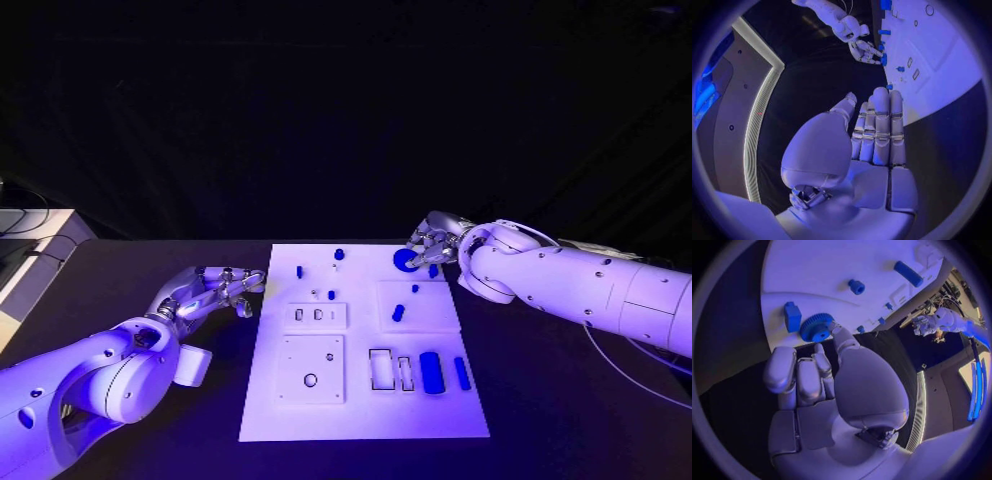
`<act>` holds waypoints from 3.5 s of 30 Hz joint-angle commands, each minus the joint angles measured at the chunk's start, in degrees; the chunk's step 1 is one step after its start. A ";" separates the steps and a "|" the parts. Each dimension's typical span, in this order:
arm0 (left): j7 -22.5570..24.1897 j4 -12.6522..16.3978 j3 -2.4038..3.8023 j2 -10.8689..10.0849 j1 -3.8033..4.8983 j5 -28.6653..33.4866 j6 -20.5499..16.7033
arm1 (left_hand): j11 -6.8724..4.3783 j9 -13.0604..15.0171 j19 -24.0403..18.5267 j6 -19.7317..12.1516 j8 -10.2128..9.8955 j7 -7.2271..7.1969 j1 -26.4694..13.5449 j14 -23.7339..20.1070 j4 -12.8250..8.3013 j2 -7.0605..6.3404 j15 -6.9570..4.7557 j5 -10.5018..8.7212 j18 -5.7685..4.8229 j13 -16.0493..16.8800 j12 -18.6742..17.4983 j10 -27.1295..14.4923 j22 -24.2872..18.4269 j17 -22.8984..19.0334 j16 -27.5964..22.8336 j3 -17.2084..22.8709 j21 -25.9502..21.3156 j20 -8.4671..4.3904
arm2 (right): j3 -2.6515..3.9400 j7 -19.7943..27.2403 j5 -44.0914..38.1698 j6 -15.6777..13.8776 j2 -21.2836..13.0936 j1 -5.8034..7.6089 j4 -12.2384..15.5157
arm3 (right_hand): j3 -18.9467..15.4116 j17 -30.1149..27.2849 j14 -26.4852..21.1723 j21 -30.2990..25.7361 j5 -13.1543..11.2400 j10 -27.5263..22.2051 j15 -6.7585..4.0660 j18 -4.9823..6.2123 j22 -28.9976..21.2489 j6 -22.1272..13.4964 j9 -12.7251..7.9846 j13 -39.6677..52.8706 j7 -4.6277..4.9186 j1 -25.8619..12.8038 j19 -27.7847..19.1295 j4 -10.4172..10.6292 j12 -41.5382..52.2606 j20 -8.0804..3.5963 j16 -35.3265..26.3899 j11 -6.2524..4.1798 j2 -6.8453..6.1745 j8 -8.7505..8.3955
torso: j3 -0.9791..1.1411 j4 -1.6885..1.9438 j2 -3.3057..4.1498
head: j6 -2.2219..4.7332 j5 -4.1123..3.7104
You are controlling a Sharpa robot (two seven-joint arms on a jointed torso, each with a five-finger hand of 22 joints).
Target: Assemble the parts on the task board
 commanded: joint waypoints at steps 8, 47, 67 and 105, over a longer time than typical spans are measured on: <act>0.46 0.05 0.04 0.01 0.00 0.30 1.02 | 0.02 -0.03 -0.30 -0.25 -0.16 -0.05 -0.22 -0.39 0.10 0.06 0.01 0.05 0.62 0.00 0.04 -0.32 -0.08 -0.09 -0.22 -0.08 0.09 -0.07 | -0.02 -1.85 -1.34 1.54 0.27 -0.04 -0.77 | 0.03 0.27 0.01 0.35 -0.14 3.75 0.27 0.79 7.48 -0.55 0.05 1.65 0.40 0.05 3.66 0.29 -0.29 0.33 0.20 -1.04 -0.26 0.28 | 0.05 0.06 -0.08 | -0.36 0.00; 0.31 -0.01 0.04 -0.15 -0.02 0.30 0.97 | 0.02 -0.03 -0.27 -0.26 -0.16 -0.02 -0.13 -0.37 0.09 0.14 0.00 0.05 0.65 0.00 0.05 -0.33 -0.16 -0.18 -0.10 0.00 0.22 -0.09 | -0.40 -0.70 -0.77 1.59 1.05 -0.43 -0.24 | 10.82 0.44 0.09 1.24 8.49 4.37 -0.73 0.12 7.65 3.64 -0.28 2.06 -0.60 -3.06 3.49 -4.49 -0.80 -0.58 -0.44 -2.21 7.13 -0.86 | 0.07 0.00 -0.04 | -0.71 0.35; 0.29 0.03 0.03 -0.38 -0.31 0.30 0.92 | 0.01 -0.03 -0.27 -0.25 -0.16 -0.02 -0.07 -0.37 0.04 0.17 0.00 0.04 0.65 0.00 0.05 -0.33 -0.19 -0.21 -0.07 0.07 0.27 -0.09 | -0.33 -1.23 -8.20 -8.45 -1.09 -0.42 9.89 | 8.51 1.08 0.29 2.01 2.43 5.52 -0.89 -0.11 7.80 4.65 -0.26 2.74 -1.14 -4.84 3.63 -4.85 -0.99 -0.78 -0.48 -2.38 6.05 -0.84 | 0.04 0.00 -0.08 | -0.60 0.73; 0.20 0.22 0.04 -0.48 -0.46 0.30 1.00 | 0.01 -0.03 -0.27 -0.25 -0.16 -0.02 -0.07 -0.37 0.04 0.17 0.00 0.04 0.65 0.00 0.05 -0.33 -0.19 -0.21 -0.07 0.07 0.27 -0.09 | -1.47 -5.62 -21.25 -9.64 12.13 -2.46 3.49 | 7.70 1.32 0.31 2.27 1.08 5.56 -0.91 -0.19 7.86 4.72 -0.27 2.87 -1.15 -4.42 3.59 -4.51 -1.29 -0.81 -0.50 -2.37 5.48 -0.86 | -0.34 0.45 -0.05 | -1.23 1.72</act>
